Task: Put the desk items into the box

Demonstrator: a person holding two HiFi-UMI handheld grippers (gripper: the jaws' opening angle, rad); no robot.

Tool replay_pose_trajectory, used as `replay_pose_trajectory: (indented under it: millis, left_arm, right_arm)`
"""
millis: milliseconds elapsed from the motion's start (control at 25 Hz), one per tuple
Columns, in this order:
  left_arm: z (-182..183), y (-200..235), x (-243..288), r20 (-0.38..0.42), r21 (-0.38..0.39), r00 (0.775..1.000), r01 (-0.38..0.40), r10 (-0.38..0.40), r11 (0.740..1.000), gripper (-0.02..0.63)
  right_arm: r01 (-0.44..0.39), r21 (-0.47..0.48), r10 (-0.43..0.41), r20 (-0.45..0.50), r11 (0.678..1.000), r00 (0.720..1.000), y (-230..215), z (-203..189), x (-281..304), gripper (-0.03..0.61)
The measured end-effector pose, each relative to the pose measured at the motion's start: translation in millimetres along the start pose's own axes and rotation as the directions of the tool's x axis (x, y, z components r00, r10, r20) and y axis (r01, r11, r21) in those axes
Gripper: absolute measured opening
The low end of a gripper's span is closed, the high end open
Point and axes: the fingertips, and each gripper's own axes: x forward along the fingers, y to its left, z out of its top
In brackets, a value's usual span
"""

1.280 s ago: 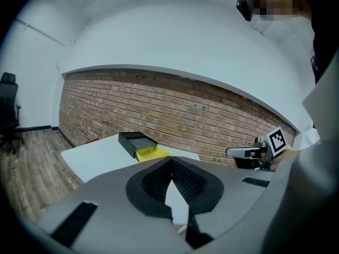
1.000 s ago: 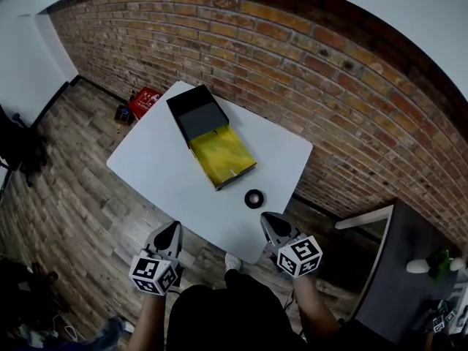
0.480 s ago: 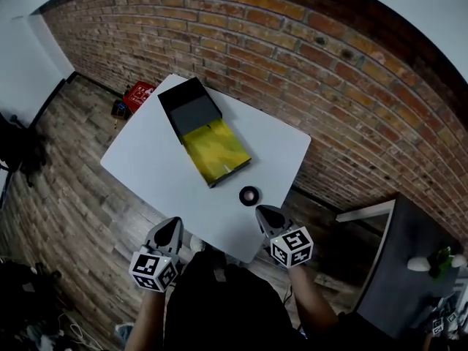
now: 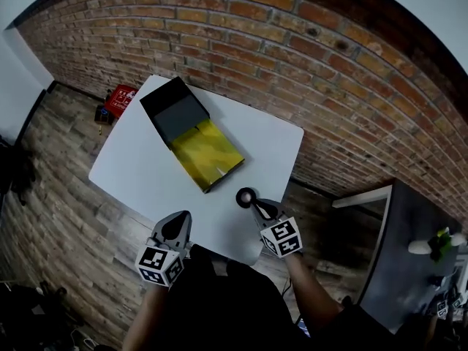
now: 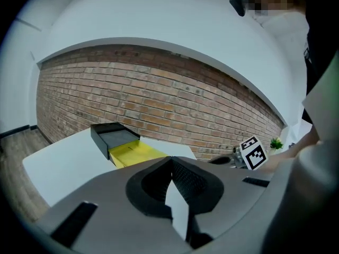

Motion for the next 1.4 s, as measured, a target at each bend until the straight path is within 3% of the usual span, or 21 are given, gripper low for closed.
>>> replay_pose_trajectory:
  millis: [240, 640, 1040, 1400]
  left_arm:
    - [0, 3, 28, -0.039, 0.028, 0.995, 0.095, -0.094, 0.995, 0.014]
    - [-1, 10, 56, -0.088, 0.051, 0.977, 0.199, -0.194, 0.979, 0.014]
    - [-9, 18, 66, -0.129, 0.047, 0.963, 0.242, -0.235, 0.969, 0.014]
    - [-9, 16, 81, -0.143, 0.049, 0.953, 0.276, -0.267, 0.960, 0.014]
  right_arm:
    - [0.018, -0.020, -0.021, -0.116, 1.000, 0.993, -1, -26, 28, 0.170]
    - [0.065, -0.019, -0.068, -0.240, 0.998, 0.968, -12, -56, 60, 0.302]
    - [0.080, -0.032, -0.086, -0.336, 0.996, 0.938, -18, -71, 79, 0.331]
    - [0.063, -0.053, -0.078, -0.361, 0.997, 0.929, -15, -69, 88, 0.333]
